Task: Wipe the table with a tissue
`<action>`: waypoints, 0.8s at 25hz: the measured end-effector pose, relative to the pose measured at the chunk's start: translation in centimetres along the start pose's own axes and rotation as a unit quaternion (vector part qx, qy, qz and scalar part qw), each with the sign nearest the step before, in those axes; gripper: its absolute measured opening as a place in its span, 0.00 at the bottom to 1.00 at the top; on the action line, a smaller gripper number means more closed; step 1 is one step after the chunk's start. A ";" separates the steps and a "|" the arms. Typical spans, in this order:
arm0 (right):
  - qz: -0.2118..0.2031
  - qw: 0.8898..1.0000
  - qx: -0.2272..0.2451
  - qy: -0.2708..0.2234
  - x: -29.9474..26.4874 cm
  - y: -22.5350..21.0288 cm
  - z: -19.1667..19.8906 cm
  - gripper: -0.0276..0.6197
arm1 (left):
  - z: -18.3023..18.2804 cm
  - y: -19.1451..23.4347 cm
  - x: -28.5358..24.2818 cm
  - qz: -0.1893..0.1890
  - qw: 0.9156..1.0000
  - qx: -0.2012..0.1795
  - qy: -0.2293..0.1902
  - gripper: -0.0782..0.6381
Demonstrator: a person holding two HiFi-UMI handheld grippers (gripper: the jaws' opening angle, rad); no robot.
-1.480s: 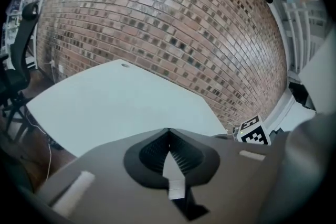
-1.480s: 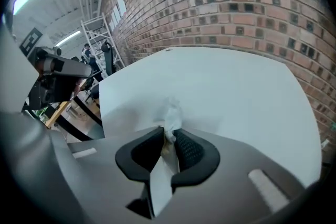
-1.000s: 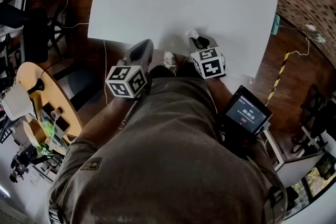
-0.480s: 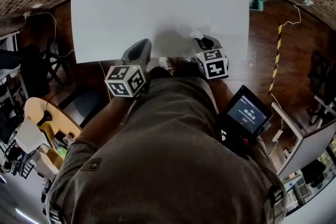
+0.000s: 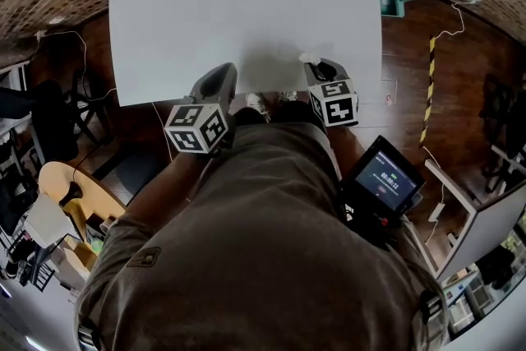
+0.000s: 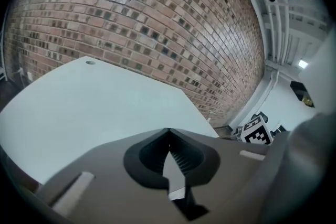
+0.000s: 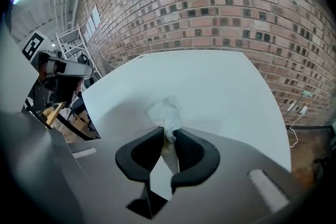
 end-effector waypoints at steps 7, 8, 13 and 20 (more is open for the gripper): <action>-0.010 0.999 0.036 -0.039 1.7 4.1 -1.3 0.14 | 0.9 0.8 2.6 0.005 1.000 0.010 -0.022 0.11; -0.012 0.998 0.041 -0.045 2.1 4.9 -1.3 0.14 | 1.2 0.9 3.1 0.009 1.000 0.013 -0.025 0.11; -0.024 0.997 0.045 -0.066 3.4 7.9 -0.5 0.14 | 2.3 1.1 4.8 0.026 0.999 0.026 -0.031 0.11; -0.037 0.994 0.043 -0.095 6.4 11.0 1.2 0.14 | 4.1 0.2 6.9 0.051 0.998 0.021 -0.040 0.11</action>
Point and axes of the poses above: the fingertips, and each gripper's own axes: x backward along the fingers, y to its left, z out of its underside, the point moved 10 cm from there along x, backward along the fingers, and after that the axes turned 10 degrees about -z, right-handed, at the moved point
